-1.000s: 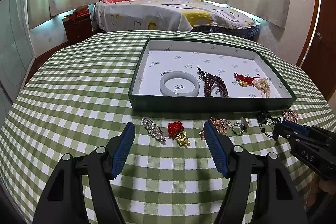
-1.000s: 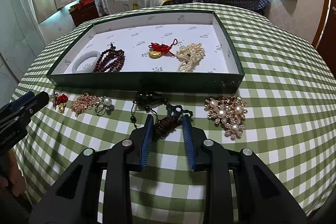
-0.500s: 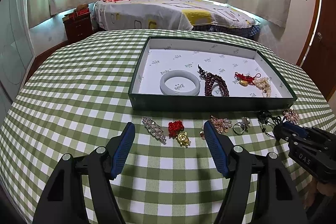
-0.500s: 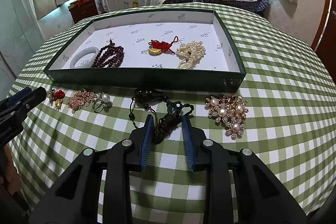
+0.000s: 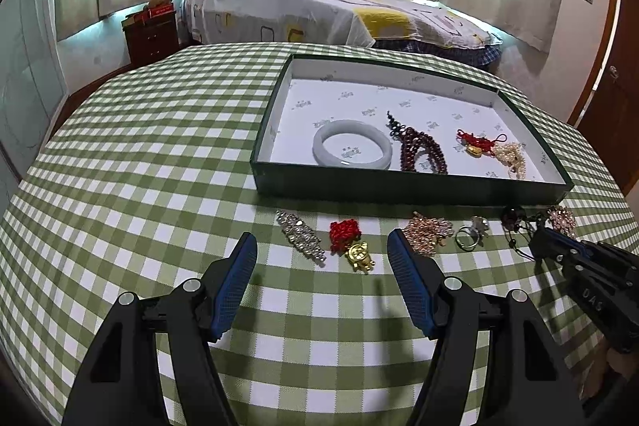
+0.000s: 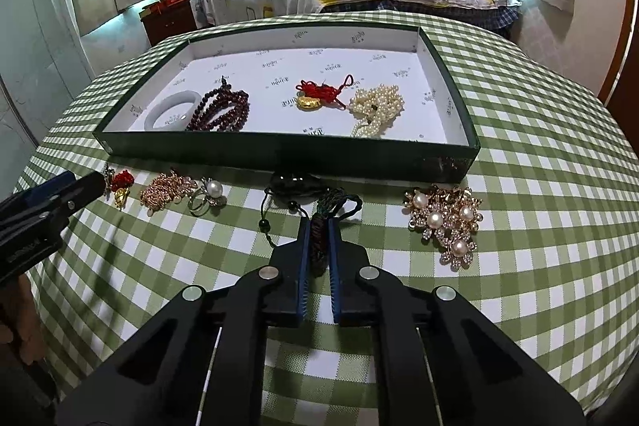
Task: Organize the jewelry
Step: 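Lower the right gripper onto the black cord necklace and close it, then grasp the silver rhinestone brooch with the left gripper while the right holds the cord necklace, then carry the brooch and cord necklace into the box and open both grippers, then withdraw both grippers from the box back over the table, then grasp the red-and-gold charm with the left gripper while the right grasps the pearl ring, then carry the charm and pearl ring into the box and open both grippers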
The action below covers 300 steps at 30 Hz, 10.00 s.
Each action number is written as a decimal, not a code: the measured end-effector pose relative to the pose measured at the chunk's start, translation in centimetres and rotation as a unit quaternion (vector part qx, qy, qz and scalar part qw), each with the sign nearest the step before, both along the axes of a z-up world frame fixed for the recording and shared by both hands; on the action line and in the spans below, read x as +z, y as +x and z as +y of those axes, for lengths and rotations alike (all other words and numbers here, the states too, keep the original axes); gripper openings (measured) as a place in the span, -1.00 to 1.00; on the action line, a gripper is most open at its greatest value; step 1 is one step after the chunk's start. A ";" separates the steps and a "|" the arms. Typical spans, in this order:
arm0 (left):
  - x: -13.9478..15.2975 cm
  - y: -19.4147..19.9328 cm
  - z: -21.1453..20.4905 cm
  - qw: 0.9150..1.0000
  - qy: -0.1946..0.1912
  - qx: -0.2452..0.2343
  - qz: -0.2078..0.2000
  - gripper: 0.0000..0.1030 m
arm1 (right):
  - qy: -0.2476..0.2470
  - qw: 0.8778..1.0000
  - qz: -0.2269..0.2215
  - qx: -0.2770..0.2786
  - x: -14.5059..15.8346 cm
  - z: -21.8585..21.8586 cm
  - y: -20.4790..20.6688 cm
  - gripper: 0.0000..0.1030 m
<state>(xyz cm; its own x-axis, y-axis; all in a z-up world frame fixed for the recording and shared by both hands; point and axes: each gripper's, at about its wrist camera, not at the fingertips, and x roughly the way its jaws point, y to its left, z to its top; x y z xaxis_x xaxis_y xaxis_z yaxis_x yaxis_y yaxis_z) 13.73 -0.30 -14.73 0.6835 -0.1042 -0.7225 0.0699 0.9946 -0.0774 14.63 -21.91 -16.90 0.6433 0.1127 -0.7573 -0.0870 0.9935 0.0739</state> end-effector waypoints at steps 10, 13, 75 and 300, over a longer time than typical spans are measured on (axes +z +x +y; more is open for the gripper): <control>-0.5 0.7 0.4 1.000 -0.001 0.003 0.011 0.27 | 0.014 1.000 0.005 0.003 -0.4 -0.4 0.1 -0.83; -0.4 1.2 0.8 1.000 -0.001 0.010 0.012 0.26 | 0.016 1.000 0.005 0.003 -0.5 -0.5 0.2 -0.83; 4.8 0.2 1.6 0.999 -0.029 -0.026 -0.032 -0.80 | 0.035 0.996 -0.087 0.010 6.4 -0.1 -2.2 -0.84; 5.6 14.8 -7.2 0.995 -0.007 -0.090 -0.049 -0.75 | 0.011 0.996 -0.074 0.040 6.9 0.1 13.7 -0.73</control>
<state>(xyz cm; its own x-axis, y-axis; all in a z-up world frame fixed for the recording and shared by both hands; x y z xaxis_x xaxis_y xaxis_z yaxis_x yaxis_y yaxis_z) 28.51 -7.54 -9.14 0.7201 -0.2411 -0.6506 0.2552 0.9640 -0.0749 28.30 -21.82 -9.96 0.7358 0.1830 -0.6520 -0.1765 0.9813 0.0762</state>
